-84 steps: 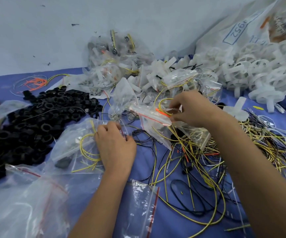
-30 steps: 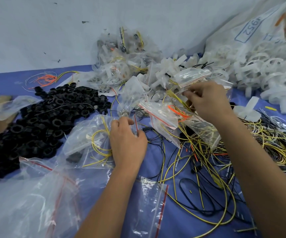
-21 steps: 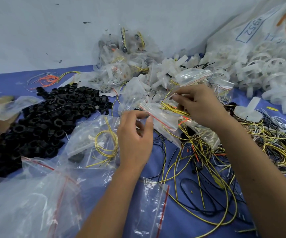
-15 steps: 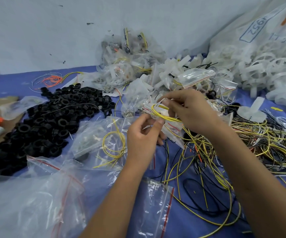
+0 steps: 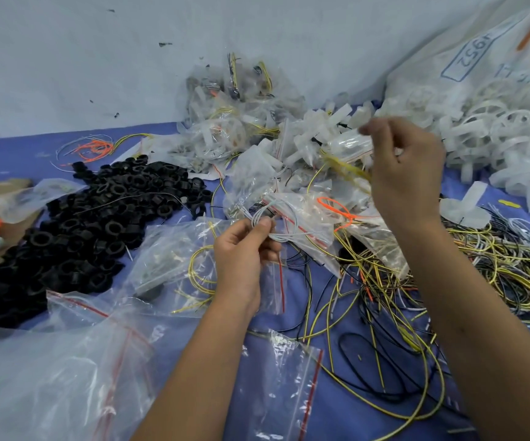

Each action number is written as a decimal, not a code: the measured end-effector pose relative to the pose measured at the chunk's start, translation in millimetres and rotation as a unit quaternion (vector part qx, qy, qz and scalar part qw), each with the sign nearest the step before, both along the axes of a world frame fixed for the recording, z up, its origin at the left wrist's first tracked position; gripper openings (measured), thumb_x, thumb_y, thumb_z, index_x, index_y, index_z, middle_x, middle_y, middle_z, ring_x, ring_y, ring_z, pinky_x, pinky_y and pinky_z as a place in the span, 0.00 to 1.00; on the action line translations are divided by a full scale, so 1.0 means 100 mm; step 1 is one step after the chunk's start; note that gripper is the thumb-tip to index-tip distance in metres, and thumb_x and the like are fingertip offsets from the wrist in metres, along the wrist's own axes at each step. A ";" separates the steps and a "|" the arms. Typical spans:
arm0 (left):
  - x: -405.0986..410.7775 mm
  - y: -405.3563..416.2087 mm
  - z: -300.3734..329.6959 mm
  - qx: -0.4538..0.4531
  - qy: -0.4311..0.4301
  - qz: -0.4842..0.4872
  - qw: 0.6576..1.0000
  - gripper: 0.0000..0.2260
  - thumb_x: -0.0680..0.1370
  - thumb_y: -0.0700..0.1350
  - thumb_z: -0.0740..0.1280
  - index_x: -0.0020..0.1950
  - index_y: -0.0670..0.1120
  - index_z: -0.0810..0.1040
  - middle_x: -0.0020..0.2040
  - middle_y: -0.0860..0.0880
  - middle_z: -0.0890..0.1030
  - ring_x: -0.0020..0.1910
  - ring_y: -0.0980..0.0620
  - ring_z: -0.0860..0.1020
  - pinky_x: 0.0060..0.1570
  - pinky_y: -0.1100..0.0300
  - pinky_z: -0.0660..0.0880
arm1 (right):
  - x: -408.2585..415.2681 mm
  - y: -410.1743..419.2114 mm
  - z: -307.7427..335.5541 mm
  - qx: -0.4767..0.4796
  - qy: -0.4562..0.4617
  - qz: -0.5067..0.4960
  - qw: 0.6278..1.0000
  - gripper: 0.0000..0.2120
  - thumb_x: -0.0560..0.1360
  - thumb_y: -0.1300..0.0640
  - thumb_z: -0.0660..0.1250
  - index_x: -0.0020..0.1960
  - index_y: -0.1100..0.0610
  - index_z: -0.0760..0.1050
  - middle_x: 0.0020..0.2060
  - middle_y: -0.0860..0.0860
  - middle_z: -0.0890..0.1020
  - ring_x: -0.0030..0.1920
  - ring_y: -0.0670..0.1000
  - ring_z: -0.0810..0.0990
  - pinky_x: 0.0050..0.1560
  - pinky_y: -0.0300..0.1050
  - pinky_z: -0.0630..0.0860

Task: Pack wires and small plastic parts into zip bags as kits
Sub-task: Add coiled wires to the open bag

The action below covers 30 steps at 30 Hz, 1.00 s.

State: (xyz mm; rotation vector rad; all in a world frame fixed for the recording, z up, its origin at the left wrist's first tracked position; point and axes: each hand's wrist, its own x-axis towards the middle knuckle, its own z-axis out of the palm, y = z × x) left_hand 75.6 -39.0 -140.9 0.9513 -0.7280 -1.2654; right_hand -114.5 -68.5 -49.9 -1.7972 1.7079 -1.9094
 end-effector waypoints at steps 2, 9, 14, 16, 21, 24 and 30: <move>0.00 0.00 -0.01 -0.003 -0.011 -0.005 1.000 0.08 0.80 0.36 0.69 0.40 0.40 0.79 0.30 0.47 0.80 0.26 0.54 0.75 0.26 0.65 0.71 | -0.09 -0.03 0.06 -0.051 0.024 -0.074 0.996 0.19 0.84 0.50 0.59 0.46 0.62 0.81 0.34 0.53 0.80 0.35 0.50 0.73 0.38 0.44 0.66; 0.00 0.03 0.00 -0.039 -0.015 -0.012 0.999 0.13 0.80 0.37 0.70 0.37 0.47 0.85 0.34 0.46 0.81 0.28 0.54 0.76 0.27 0.65 0.71 | -0.01 -0.03 0.03 0.085 0.195 -0.111 0.971 0.16 0.82 0.49 0.63 0.46 0.59 0.82 0.42 0.56 0.83 0.44 0.58 0.77 0.42 0.47 0.65; 0.08 0.03 0.03 -0.047 0.003 0.021 0.999 0.13 0.80 0.37 0.69 0.36 0.46 0.83 0.37 0.45 0.81 0.28 0.54 0.75 0.27 0.65 0.70 | 0.72 0.22 -0.04 0.174 0.170 0.125 0.962 0.13 0.81 0.49 0.66 0.56 0.57 0.83 0.43 0.52 0.85 0.43 0.50 0.80 0.49 0.44 0.73; 0.16 0.03 0.02 -0.051 0.004 0.036 0.998 0.17 0.81 0.38 0.68 0.34 0.49 0.83 0.37 0.47 0.82 0.27 0.55 0.74 0.27 0.65 0.69 | 0.91 0.23 -0.10 0.203 0.199 0.156 0.946 0.11 0.81 0.54 0.67 0.58 0.57 0.82 0.45 0.53 0.86 0.45 0.51 0.81 0.49 0.39 0.71; 0.23 0.03 -0.01 -0.026 -0.074 0.088 0.993 0.12 0.82 0.47 0.65 0.42 0.43 0.79 0.35 0.46 0.79 0.30 0.51 0.75 0.29 0.59 0.69 | 1.12 0.28 -0.18 0.072 0.084 0.104 0.988 0.07 0.79 0.61 0.66 0.48 0.60 0.83 0.37 0.54 0.85 0.40 0.56 0.82 0.46 0.53 0.76; 0.25 0.04 -0.05 -0.036 -0.283 0.110 0.952 0.07 0.74 0.47 0.64 0.43 0.45 0.78 0.40 0.45 0.82 0.37 0.50 0.78 0.39 0.49 0.76 | 1.22 0.37 -0.32 0.005 -0.041 0.085 0.996 0.05 0.79 0.61 0.67 0.48 0.58 0.82 0.34 0.50 0.84 0.36 0.52 0.83 0.41 0.53 0.77; 0.32 0.04 -0.07 0.006 -0.520 0.100 0.848 0.15 0.70 0.45 0.75 0.54 0.45 0.76 0.54 0.46 0.75 0.54 0.47 0.74 0.56 0.55 0.72 | 1.10 0.29 -0.63 0.063 -0.019 0.062 0.996 0.06 0.77 0.59 0.70 0.42 0.57 0.83 0.31 0.47 0.83 0.33 0.46 0.80 0.39 0.48 0.76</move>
